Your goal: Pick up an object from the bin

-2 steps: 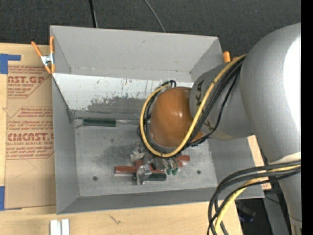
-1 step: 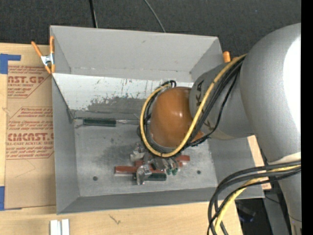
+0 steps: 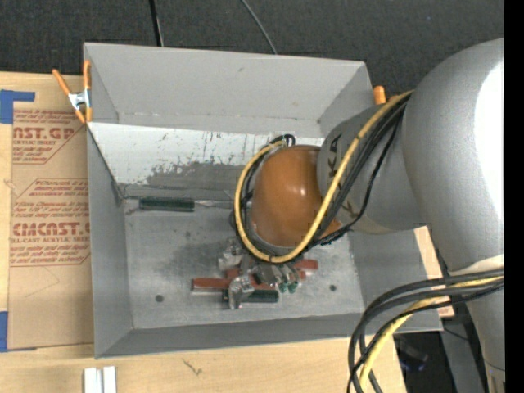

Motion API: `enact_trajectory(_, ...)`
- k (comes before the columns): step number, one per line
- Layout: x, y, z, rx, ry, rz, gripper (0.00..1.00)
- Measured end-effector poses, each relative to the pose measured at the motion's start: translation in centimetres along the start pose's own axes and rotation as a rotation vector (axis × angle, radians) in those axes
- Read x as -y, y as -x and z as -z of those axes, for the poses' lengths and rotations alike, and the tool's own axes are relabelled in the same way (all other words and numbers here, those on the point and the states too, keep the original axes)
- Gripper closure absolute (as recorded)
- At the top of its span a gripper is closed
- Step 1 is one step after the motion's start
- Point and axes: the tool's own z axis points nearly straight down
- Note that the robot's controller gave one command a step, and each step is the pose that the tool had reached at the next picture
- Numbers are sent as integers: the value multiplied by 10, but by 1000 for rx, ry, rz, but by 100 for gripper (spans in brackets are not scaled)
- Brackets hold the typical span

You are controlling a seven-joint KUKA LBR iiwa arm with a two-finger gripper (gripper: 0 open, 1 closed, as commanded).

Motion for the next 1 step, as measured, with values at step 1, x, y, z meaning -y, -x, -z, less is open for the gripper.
enact_trajectory(1, 9, 30, 49, -13, -1, 100, 100)
